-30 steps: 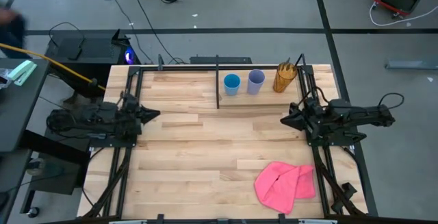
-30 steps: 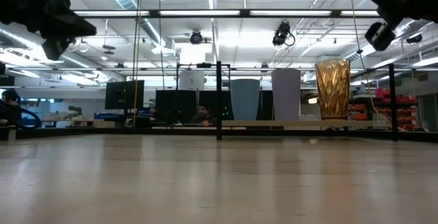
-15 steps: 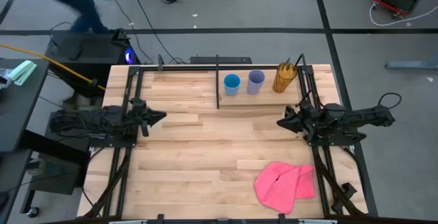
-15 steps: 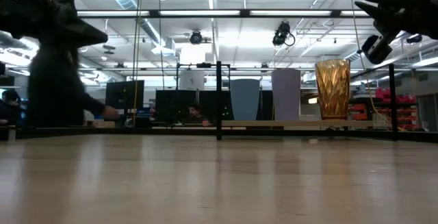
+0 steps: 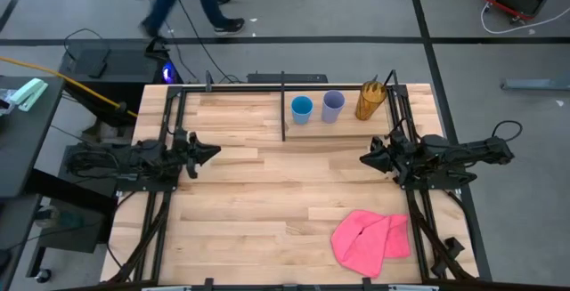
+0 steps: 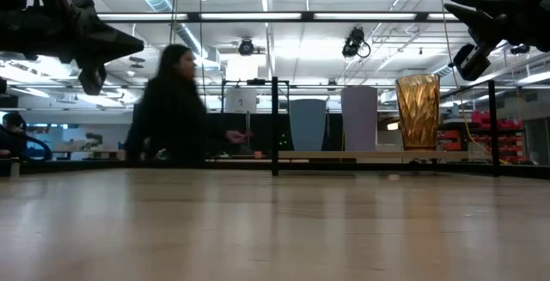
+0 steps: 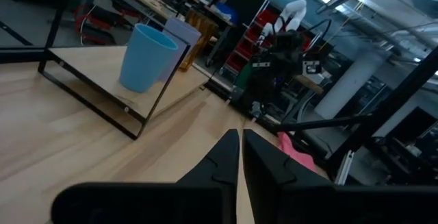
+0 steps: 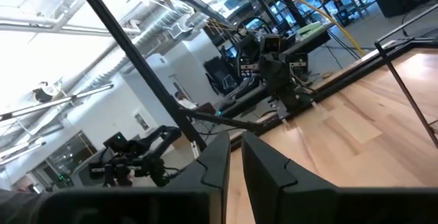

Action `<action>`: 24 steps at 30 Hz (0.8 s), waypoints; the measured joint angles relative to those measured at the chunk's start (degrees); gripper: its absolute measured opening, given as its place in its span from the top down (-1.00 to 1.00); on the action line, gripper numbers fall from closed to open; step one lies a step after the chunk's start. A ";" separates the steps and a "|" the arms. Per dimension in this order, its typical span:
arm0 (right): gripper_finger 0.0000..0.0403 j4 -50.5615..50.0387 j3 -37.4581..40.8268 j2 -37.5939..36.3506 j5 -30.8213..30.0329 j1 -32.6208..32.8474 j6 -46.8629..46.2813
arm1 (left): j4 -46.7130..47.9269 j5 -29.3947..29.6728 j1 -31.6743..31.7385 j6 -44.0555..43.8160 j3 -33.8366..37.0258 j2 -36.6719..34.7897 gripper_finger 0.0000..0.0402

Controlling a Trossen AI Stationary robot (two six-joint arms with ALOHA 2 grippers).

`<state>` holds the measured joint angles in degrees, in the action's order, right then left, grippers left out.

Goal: Stack small to large cups/mugs on shelf
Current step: Return to Home Position

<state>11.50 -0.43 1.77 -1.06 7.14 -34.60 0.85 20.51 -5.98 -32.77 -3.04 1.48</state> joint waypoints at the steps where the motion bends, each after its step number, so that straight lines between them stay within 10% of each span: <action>1: 0.77 -0.13 0.00 0.00 0.00 0.00 0.28 | -0.39 0.00 0.00 -0.01 0.04 0.00 0.87; 24: 0.77 -7.68 0.00 0.01 0.02 0.02 -0.14 | 0.82 -0.19 0.02 2.19 0.06 0.00 0.88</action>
<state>3.81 -0.43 1.78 -1.04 7.15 -34.74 1.67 20.33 -5.96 -30.59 -2.98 1.48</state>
